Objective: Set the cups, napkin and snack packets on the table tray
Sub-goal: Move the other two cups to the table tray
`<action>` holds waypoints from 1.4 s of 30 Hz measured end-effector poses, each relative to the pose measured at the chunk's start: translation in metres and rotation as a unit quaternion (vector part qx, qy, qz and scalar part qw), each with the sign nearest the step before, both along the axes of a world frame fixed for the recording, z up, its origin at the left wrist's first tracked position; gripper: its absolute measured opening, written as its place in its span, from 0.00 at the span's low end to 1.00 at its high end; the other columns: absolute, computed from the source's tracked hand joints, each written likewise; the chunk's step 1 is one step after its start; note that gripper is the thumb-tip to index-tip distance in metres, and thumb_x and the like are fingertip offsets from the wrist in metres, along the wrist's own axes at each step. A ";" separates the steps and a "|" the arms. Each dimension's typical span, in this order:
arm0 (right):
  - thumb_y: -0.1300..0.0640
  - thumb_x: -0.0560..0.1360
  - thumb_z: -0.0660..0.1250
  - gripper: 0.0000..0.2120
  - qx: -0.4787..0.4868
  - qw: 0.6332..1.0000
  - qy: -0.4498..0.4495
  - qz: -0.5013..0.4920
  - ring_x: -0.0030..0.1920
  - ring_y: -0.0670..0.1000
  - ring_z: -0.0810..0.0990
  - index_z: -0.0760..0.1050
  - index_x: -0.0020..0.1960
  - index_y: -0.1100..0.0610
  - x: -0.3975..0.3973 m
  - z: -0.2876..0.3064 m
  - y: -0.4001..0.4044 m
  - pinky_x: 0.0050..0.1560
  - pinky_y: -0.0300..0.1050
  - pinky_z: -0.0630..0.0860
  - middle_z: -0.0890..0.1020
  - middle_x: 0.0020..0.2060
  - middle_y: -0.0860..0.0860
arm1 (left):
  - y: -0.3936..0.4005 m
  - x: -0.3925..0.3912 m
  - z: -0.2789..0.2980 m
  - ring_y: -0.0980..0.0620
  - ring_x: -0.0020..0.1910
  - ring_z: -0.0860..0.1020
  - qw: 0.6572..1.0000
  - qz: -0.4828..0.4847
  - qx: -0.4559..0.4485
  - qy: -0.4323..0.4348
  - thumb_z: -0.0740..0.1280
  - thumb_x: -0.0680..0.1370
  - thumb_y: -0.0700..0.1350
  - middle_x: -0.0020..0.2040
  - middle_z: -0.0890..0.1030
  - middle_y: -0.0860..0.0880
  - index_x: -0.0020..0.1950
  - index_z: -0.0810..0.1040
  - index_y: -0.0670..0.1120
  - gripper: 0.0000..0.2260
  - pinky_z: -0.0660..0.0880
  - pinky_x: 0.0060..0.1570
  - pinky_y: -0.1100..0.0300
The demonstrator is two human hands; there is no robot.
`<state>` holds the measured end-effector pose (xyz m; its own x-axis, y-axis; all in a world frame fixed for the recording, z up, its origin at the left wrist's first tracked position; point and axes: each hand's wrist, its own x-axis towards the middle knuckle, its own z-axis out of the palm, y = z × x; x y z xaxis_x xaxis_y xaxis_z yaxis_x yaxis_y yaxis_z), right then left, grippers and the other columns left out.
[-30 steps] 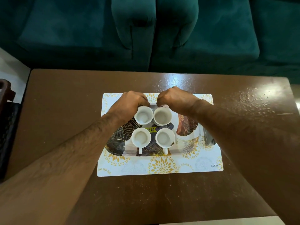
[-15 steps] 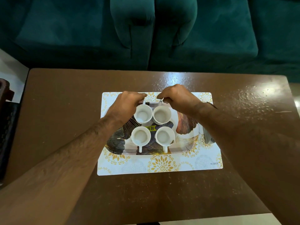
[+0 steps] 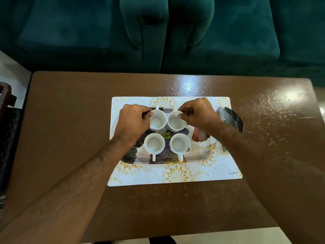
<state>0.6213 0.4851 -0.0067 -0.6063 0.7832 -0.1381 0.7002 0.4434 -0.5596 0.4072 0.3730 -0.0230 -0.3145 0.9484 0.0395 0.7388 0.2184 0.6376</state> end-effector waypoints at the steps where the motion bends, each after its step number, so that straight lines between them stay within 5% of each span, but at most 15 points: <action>1: 0.58 0.71 0.79 0.10 0.006 1.000 -0.003 -0.001 0.40 0.52 0.85 0.87 0.52 0.59 0.000 0.000 0.000 0.51 0.50 0.83 0.89 0.45 0.55 | 0.000 0.000 0.000 0.46 0.39 0.84 1.000 0.000 -0.001 0.000 0.72 0.78 0.45 0.43 0.88 0.46 0.52 0.88 0.46 0.07 0.81 0.43 0.50; 19: 0.60 0.72 0.76 0.07 0.014 0.999 -0.011 -0.045 0.43 0.53 0.85 0.87 0.50 0.58 0.001 -0.006 -0.006 0.51 0.52 0.83 0.89 0.44 0.54 | -0.001 -0.003 -0.001 0.47 0.46 0.86 1.000 -0.014 -0.020 -0.004 0.72 0.78 0.46 0.49 0.88 0.45 0.57 0.86 0.45 0.10 0.82 0.49 0.54; 29: 0.52 0.74 0.75 0.10 0.040 0.997 -0.043 -0.056 0.40 0.49 0.84 0.86 0.52 0.55 -0.003 0.001 -0.016 0.48 0.49 0.83 0.88 0.45 0.50 | -0.003 -0.003 0.003 0.49 0.40 0.82 1.000 -0.005 -0.024 -0.018 0.70 0.80 0.48 0.42 0.87 0.48 0.50 0.88 0.47 0.08 0.81 0.44 0.50; 34: 0.50 0.76 0.73 0.15 0.150 0.986 -0.041 -0.055 0.48 0.56 0.84 0.83 0.59 0.58 -0.016 0.010 -0.025 0.46 0.49 0.80 0.86 0.52 0.54 | -0.014 -0.013 0.015 0.46 0.51 0.81 0.999 -0.030 -0.033 0.031 0.64 0.83 0.48 0.52 0.85 0.45 0.57 0.83 0.43 0.12 0.78 0.53 0.47; 42: 0.46 0.79 0.65 0.30 0.207 0.966 -0.125 0.089 0.69 0.62 0.72 0.68 0.74 0.63 -0.096 0.028 -0.045 0.68 0.60 0.72 0.74 0.70 0.60 | -0.052 -0.060 0.028 0.46 0.69 0.75 0.989 -0.057 0.004 0.138 0.64 0.83 0.47 0.69 0.78 0.43 0.74 0.72 0.41 0.20 0.66 0.75 0.51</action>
<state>0.5258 0.4401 0.0210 -0.7246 0.6892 0.0050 0.6826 0.7186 -0.1330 0.3469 0.3208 0.0053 -0.1818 0.9764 0.1164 0.9046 0.1197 0.4090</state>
